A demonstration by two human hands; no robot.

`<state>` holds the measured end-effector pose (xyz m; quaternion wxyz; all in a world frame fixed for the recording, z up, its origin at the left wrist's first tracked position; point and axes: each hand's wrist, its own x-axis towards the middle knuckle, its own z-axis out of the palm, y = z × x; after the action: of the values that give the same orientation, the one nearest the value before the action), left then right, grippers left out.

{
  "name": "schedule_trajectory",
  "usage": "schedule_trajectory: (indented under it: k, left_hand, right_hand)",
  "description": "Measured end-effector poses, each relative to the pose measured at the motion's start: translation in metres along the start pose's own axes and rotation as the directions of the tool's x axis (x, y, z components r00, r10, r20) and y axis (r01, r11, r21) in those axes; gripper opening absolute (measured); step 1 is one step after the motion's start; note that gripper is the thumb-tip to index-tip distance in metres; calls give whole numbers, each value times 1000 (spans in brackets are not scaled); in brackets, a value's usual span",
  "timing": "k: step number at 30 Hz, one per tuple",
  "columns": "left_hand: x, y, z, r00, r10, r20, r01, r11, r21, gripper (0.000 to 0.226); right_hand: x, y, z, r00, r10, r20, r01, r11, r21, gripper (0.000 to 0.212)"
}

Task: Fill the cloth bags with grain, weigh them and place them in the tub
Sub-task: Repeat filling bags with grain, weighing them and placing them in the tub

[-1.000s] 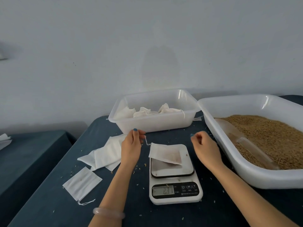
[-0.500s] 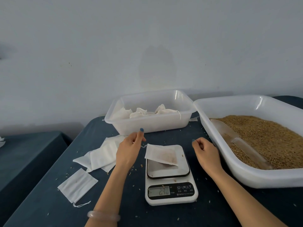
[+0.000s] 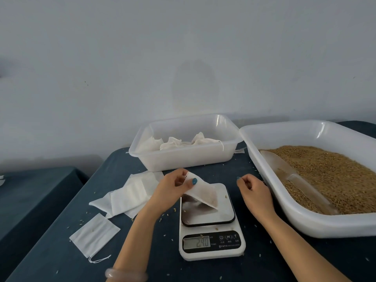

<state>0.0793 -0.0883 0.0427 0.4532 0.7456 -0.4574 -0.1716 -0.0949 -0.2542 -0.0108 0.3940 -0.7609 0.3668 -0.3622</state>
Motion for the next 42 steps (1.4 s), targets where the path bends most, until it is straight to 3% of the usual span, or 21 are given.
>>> schedule_trajectory:
  k: [8,13,18,20,22,25,30,36,39,42]
  left_hand:
    - [54,41,-28,965,82,-249,-50,990,133,9]
    - [117,73,-55,880,224,-419,-52,922,384,19]
    - [157,79,-50,871,298,-390,-3,798,603,28]
    - [160,72,-38,905,280,-321,5,746,666,29]
    - [159,56,-27,970,180,-164,-5,687,726,30]
    - [152,29,-24,997,69,16,-61,724,687,36]
    - [144,22,-46,983,153,98,-180,749,638,23]
    - [112,17,-78,953,302,-38,-243,830,502,18]
    - [87,6,-99,957,260,-127,-182,882,434,19]
    - [60,-14,-121,984,129,-120,-70,909,412,19]
  right_hand:
    - [2,1,2,1000,21,5,-21,1000,-7,27]
    - [1,0,2,1000,26,15,-25,999,-30,27]
    - [0,-1,0,1000,12,12,-12,1000,-26,26]
    - [0,-1,0,1000,12,12,-11,1000,-26,26]
    - [0,0,0,1000,13,13,-13,1000,-27,27]
    - [0,0,1,1000,15,11,-14,1000,-22,26]
    - [0,1,1,1000,5,10,-5,1000,-17,26]
    - [0,2,1,1000,22,7,-22,1000,-4,27]
    - [1,2,1,1000,26,5,-26,1000,0,28]
    - [0,2,1,1000,12,8,-12,1000,-9,27]
